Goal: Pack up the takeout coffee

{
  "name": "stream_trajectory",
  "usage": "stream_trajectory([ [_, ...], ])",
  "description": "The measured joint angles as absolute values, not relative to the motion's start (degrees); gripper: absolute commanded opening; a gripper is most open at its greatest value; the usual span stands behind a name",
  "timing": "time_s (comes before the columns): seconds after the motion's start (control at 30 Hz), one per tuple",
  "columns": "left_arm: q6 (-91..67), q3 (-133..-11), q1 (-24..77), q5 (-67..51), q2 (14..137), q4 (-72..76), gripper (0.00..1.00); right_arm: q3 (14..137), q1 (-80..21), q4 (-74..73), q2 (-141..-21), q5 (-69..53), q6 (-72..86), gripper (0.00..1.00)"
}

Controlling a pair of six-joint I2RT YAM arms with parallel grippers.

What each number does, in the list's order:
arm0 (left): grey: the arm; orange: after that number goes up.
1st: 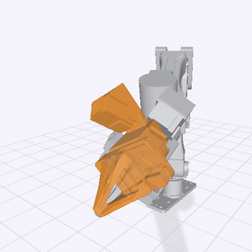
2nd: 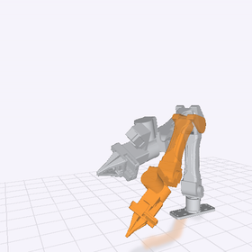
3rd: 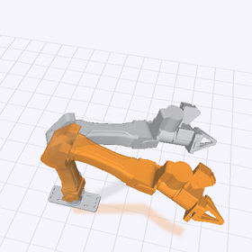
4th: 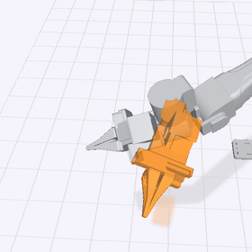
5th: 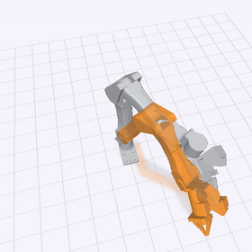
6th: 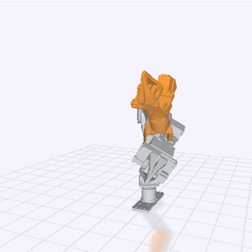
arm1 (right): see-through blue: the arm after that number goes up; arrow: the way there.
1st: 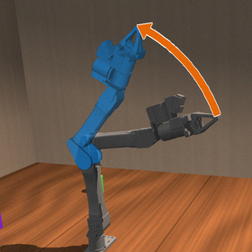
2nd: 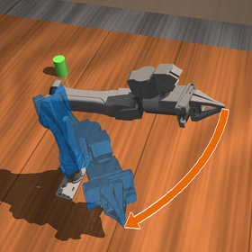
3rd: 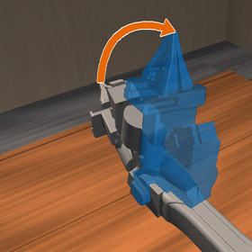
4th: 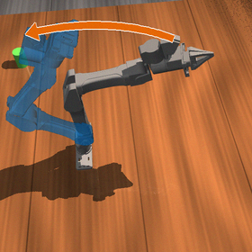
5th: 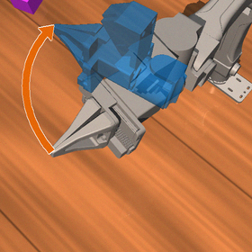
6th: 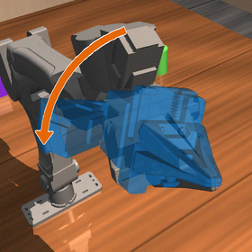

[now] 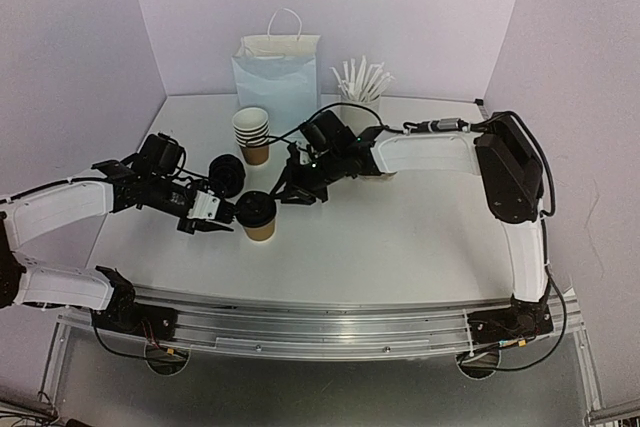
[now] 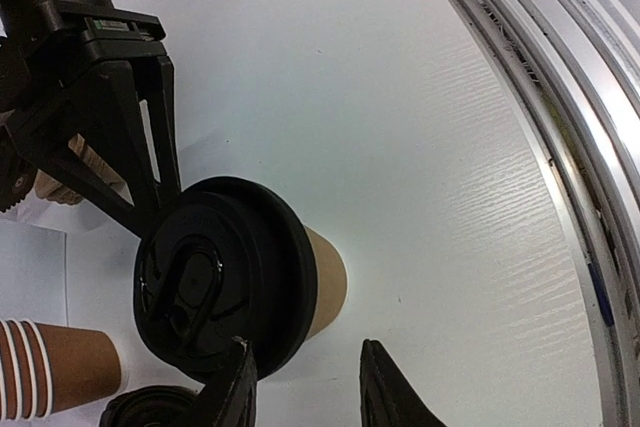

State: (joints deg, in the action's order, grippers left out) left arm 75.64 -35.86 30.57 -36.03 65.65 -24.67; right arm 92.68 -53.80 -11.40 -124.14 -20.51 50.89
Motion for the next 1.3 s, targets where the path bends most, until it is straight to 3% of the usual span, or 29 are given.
stream_trajectory([
  [0.23, 77.6, -35.5, 31.1, -35.4, 68.0, -22.5, 0.26, 92.7, -53.8, -11.3, -124.2, -21.0, 51.0, 0.26],
  [0.93, 87.2, -35.4, 31.1, -36.3, 73.6, -17.4, 0.24, 92.4, -52.7, -9.9, -124.7, -22.2, 51.3, 0.26],
  [1.3, 96.4, -37.4, 31.0, -37.6, 76.8, -19.0, 0.21, 87.2, -52.4, -1.4, -124.1, -22.6, 52.5, 0.25],
])
